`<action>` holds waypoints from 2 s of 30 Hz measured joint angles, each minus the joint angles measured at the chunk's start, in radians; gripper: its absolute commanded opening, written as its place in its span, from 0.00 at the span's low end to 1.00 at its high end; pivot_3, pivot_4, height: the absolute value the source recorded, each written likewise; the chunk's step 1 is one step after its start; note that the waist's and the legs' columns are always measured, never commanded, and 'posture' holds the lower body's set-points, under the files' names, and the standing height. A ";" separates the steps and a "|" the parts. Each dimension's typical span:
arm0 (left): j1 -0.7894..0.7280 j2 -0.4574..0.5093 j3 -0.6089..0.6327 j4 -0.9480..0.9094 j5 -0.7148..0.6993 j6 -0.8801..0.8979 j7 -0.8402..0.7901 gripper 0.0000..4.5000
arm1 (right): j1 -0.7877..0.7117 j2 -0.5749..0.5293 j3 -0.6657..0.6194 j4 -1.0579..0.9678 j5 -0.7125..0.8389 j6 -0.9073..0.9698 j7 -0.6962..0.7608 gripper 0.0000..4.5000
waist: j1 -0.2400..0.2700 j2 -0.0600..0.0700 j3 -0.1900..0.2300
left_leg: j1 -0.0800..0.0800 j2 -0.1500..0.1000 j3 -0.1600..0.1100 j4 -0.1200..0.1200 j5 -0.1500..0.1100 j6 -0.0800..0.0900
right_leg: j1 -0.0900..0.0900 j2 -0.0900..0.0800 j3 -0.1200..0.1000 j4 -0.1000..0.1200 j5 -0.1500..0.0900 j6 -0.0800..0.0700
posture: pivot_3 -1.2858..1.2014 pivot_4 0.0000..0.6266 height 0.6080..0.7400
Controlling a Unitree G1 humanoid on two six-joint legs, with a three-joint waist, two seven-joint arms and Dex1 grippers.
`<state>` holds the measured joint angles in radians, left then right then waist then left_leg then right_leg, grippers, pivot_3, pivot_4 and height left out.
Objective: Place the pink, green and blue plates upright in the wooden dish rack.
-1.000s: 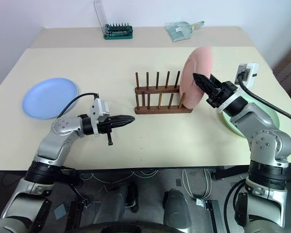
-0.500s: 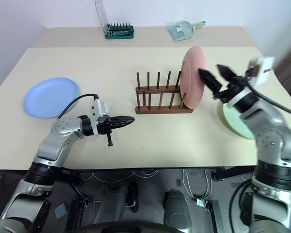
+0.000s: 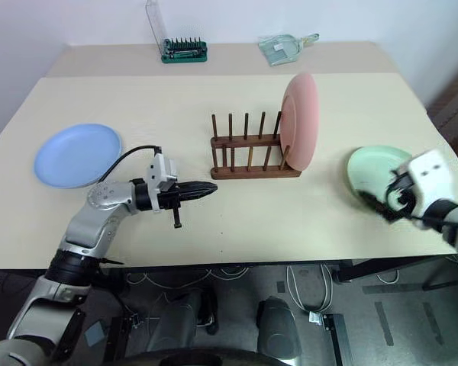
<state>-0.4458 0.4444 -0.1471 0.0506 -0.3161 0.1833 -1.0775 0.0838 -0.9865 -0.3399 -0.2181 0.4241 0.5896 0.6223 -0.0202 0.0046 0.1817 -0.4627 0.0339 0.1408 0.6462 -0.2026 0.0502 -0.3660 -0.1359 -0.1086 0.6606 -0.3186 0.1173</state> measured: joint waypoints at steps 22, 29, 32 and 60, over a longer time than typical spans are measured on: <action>0.032 -0.009 -0.006 0.065 0.025 -0.078 -0.019 0.00 | -0.220 0.037 0.173 0.225 -0.487 -0.358 -0.229 0.00 | 0.004 0.000 0.000 | 0.000 -0.001 0.000 0.001 0.001 -0.002 | -0.001 0.000 0.000 0.000 0.000 0.000 | 0.52 0.24 0.97; 0.032 -0.015 -0.006 0.098 0.034 -0.105 -0.029 0.00 | -0.426 0.050 0.169 0.168 -0.535 -0.509 -0.277 0.00 | 0.004 0.000 0.000 | 0.000 0.000 0.000 0.001 0.002 -0.003 | 0.000 0.000 0.000 0.000 0.000 0.000 | 0.52 0.24 0.97; 0.032 -0.021 -0.007 0.106 0.042 -0.114 -0.030 0.00 | -0.556 0.115 0.167 0.097 -0.426 -0.515 -0.238 0.00 | 0.002 0.000 0.001 | -0.001 0.000 0.000 0.001 0.002 -0.003 | -0.001 0.001 0.000 0.001 0.000 0.000 | 0.52 0.24 0.97; 0.041 -0.032 -0.007 0.106 0.046 -0.126 -0.009 0.00 | -0.527 0.446 0.106 -0.263 0.845 0.105 -0.267 0.00 | 0.006 -0.001 0.000 | -0.001 -0.001 -0.001 0.001 -0.001 0.002 | 0.000 -0.001 -0.001 0.001 0.000 0.000 | 0.52 0.24 0.97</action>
<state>-0.4044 0.4122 -0.1546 0.1564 -0.2703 0.0575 -1.0865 -0.4437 -0.5408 -0.2339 -0.4813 1.2687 0.6950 0.3555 -0.0142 0.0032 0.1820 -0.4641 0.0330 0.1402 0.6468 -0.2039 0.0523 -0.3663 -0.1365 -0.1095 0.6612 -0.3184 0.1172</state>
